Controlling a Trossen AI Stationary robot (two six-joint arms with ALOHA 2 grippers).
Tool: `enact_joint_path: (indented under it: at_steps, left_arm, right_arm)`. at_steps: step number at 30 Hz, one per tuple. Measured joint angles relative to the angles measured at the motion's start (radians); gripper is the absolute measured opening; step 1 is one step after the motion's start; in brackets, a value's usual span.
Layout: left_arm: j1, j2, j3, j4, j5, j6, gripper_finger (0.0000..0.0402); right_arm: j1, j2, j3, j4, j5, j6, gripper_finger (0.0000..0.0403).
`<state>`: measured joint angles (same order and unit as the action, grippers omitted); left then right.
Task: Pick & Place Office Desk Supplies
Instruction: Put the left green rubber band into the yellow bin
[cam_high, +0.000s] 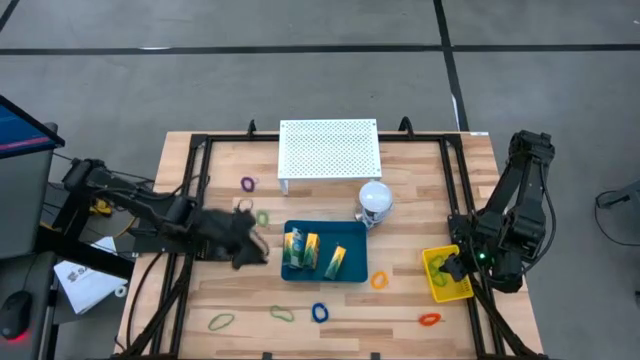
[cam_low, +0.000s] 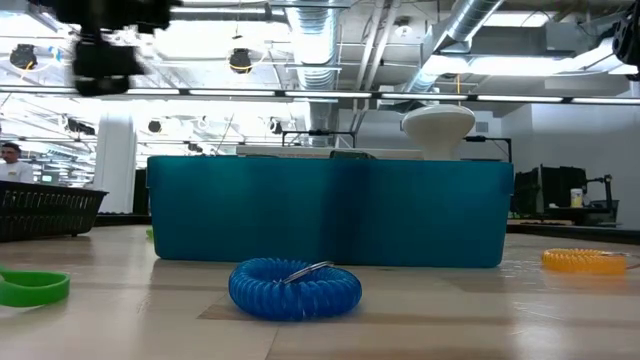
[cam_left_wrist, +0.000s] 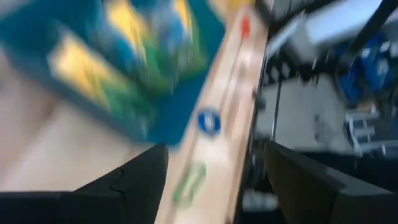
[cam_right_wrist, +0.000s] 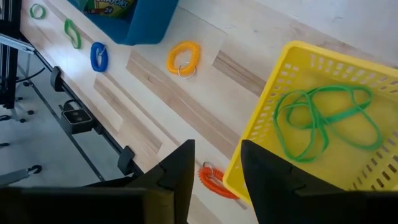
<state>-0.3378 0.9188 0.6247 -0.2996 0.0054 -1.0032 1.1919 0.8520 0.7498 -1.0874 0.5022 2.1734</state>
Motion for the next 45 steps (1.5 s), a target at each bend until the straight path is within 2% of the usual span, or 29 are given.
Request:
enact_joint_path:
  at_steps: [6,10,16,20,22,26,34,38,42,45]
  left_arm:
    - [-0.222,0.0,0.0,-0.128,-0.008,-0.244,0.026]
    - [-0.352,0.0,0.0,-0.183,-0.063,-0.427,0.026]
    - [-0.448,0.022,0.0,-0.272,-0.103,-0.811,0.026]
    - [-0.507,0.1,0.001,-0.24,-0.095,-0.965,0.026]
    - [-0.525,0.16,0.001,-0.208,-0.054,-1.027,0.026]
    - [-0.564,0.292,0.001,-0.103,0.022,-1.129,0.026]
    - [-0.582,0.522,0.001,0.2,0.026,-1.237,0.026]
    - [-0.581,0.568,0.001,0.199,0.003,-1.262,0.026]
    - [-0.58,0.555,0.001,0.18,-0.059,-1.265,0.026]
    - [-0.574,0.546,0.001,0.137,-0.06,-1.265,0.0258]
  right_arm:
    - [0.0,0.0,0.0,0.015,0.0,-0.003,0.0128]
    - [0.0,0.0,0.0,0.019,0.008,-0.009,0.0128]
    - [-0.001,0.0,0.0,0.019,0.023,-0.01,0.0128]
    - [-0.001,0.0,0.0,0.019,0.023,-0.009,0.0128]
    - [-0.001,0.0,0.0,0.021,0.023,-0.009,0.0128]
    - [-0.002,0.0,0.0,0.026,0.023,-0.009,0.0128]
    - [-0.001,0.0,0.0,0.027,0.023,-0.008,0.0128]
    - [-0.001,0.0,0.0,0.028,0.023,-0.008,0.0128]
    - [-0.001,0.0,0.0,0.043,0.023,-0.008,0.0128]
    - [-0.001,0.0,0.0,0.044,0.023,-0.008,0.0128]
